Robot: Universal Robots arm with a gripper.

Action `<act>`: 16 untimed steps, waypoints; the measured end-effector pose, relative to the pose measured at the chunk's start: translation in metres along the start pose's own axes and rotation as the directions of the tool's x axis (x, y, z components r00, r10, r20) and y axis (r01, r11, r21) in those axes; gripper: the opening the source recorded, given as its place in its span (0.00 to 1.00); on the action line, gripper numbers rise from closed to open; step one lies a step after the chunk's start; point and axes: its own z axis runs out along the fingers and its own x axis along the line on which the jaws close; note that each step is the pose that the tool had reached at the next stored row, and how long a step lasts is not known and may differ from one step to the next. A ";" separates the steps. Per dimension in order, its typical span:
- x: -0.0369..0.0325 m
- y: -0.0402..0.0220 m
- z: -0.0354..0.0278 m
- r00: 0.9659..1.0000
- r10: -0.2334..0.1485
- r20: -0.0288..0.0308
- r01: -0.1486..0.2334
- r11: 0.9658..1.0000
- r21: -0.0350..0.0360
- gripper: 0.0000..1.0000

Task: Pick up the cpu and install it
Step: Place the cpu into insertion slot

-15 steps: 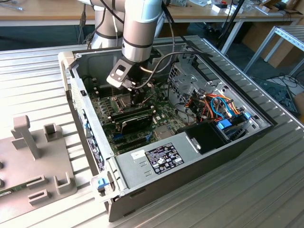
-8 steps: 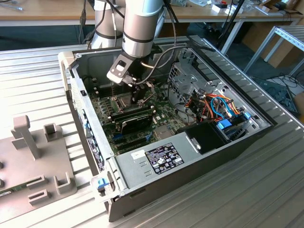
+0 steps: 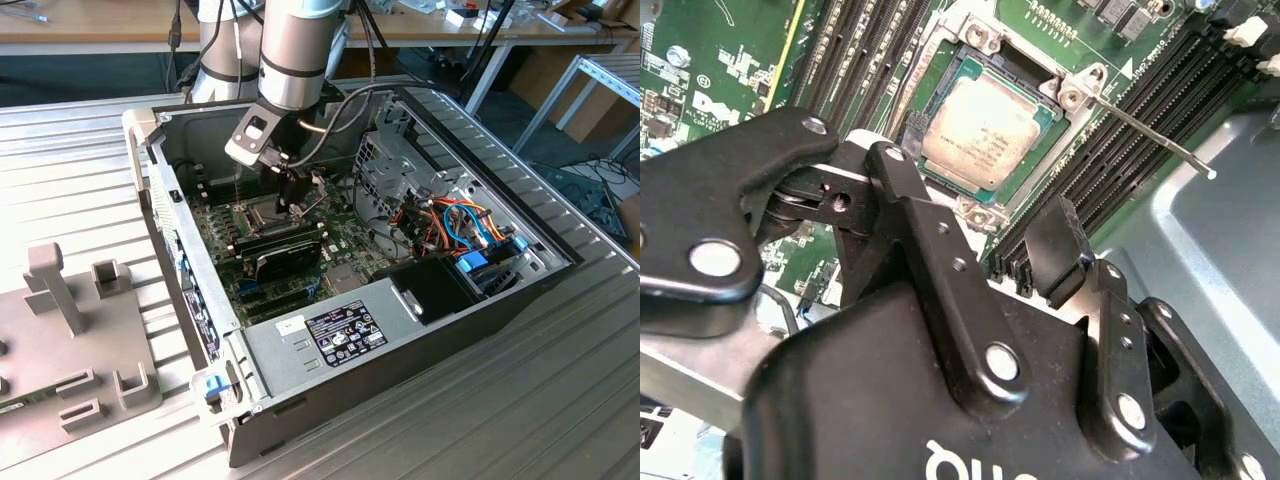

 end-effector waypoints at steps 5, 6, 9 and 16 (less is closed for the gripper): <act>0.0000 0.0000 -0.0001 1.000 0.000 0.000 0.000 1.000 0.000 0.68; 0.0000 0.0000 -0.0002 1.000 0.000 0.000 0.000 1.000 0.000 0.68; 0.0000 0.0000 -0.0002 1.000 0.000 0.000 0.000 1.000 0.000 0.53; 0.0000 0.0000 -0.0003 1.000 0.000 0.000 0.000 1.000 0.000 0.11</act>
